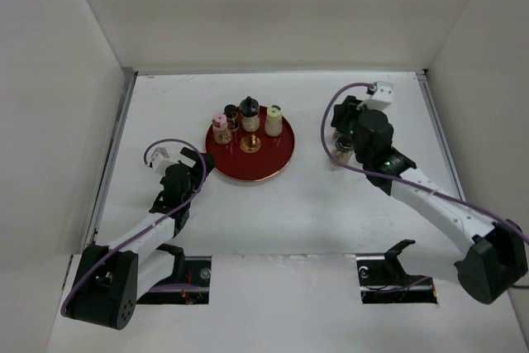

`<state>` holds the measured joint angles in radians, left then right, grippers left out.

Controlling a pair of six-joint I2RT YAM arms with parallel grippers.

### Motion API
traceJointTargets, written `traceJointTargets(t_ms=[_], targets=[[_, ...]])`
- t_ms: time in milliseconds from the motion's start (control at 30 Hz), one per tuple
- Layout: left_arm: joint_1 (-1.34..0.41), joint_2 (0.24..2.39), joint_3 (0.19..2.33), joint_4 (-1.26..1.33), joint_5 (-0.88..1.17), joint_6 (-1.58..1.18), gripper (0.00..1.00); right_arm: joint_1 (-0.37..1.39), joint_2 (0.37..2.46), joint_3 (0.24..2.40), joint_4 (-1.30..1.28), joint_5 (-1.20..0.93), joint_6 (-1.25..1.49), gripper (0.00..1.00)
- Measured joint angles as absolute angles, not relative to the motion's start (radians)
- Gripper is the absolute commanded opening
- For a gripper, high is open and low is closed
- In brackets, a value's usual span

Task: Organize the condiment bottles

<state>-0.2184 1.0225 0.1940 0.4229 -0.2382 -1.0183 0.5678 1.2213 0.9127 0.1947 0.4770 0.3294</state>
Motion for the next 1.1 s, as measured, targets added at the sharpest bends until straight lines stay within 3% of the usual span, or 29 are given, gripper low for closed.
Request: traceJointTargets(t_ms=[67,133,333,667,800,1000,1100], targets=[[-0.219,1.023,0.194,0.423,-0.239,-1.018,1.00,0.516,1.148,0.839,0.162,0.503,0.355,0.72],[-0.218,1.023,0.194,0.423,-0.239,-1.018,1.00,0.474,1.118,0.790,0.117,0.516,0.372,0.79],[-0.218,1.009,0.194,0.423,-0.240,-1.018,1.00,0.451,1.153,0.737,0.012,0.496,0.389,0.85],[-0.218,1.005,0.194,0.422,-0.240,-1.018,1.00,0.451,1.306,0.752,0.008,0.448,0.389,0.85],[-0.218,1.005,0.194,0.423,-0.239,-1.018,1.00,0.451,1.372,0.765,0.008,0.448,0.389,0.80],[-0.218,1.023,0.194,0.422,-0.238,-1.018,1.00,0.451,1.407,0.776,0.019,0.464,0.383,0.54],[-0.218,1.024,0.194,0.423,-0.239,-1.018,1.00,0.461,1.399,0.776,0.014,0.488,0.374,0.49]])
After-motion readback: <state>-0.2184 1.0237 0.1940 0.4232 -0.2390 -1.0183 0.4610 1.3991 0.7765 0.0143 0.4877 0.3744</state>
